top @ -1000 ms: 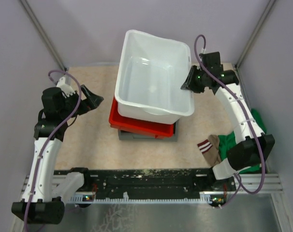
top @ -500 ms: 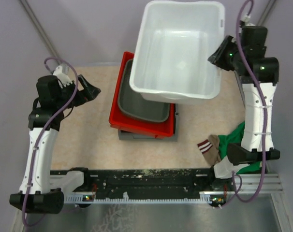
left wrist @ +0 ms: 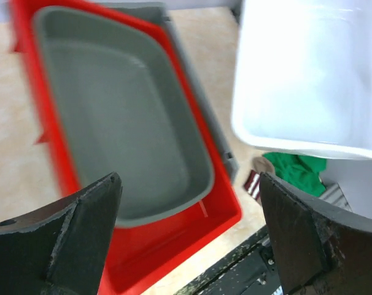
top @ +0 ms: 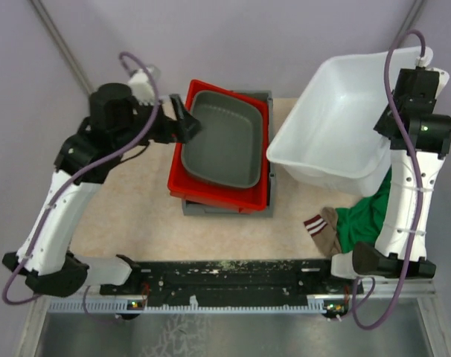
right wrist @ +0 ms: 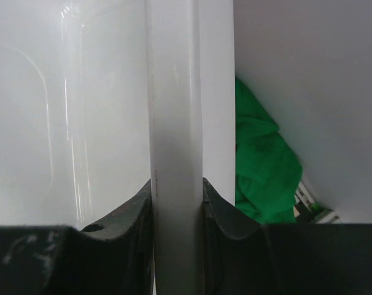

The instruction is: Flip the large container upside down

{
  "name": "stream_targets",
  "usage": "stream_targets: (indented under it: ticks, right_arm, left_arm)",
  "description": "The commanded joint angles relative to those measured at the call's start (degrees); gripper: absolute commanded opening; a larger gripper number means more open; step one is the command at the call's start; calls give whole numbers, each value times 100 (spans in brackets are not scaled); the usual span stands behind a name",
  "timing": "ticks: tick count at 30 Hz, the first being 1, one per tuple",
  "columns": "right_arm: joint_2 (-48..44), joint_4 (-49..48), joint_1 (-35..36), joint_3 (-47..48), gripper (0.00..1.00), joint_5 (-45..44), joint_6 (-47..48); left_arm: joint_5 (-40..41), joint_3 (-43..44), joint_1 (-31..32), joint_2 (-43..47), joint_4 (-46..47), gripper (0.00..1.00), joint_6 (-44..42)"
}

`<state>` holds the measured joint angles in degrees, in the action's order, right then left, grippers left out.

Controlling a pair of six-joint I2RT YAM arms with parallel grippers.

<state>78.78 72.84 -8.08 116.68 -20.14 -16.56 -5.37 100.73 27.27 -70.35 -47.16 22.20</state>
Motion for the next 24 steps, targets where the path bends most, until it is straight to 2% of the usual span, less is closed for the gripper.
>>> stream_targets:
  ticks: [1, 3, 8, 15, 19, 21, 24]
  right_arm:
    - [-297, -967, 78, -29, 0, -498, 313]
    - [-299, -1042, 86, -109, 0, -398, 456]
    - [-322, -1367, 90, -753, 0, 301, 894]
    - [-372, -2093, 83, -1803, 0, 2383, 1052]
    - [-226, -2466, 120, -2163, 0, 3464, 841]
    - [-113, -2691, 326, -2314, 0, 3637, 674]
    - [147, -2964, 981, -2379, 0, 3418, 499]
  left_arm:
    - [932, 705, 1429, -838, -226, 99, -117]
    - [1084, 830, 1756, -1130, -171, 100, -240]
    - [946, 757, 1800, -1363, 36, 100, -432]
    - [898, 535, 1798, -1377, 90, 100, -365]
    - [1034, 168, 1784, -1176, 154, 100, -252]
    - [1092, -61, 1786, -1048, 213, 100, -166]
    - [1208, -307, 1782, -894, 233, 100, -53]
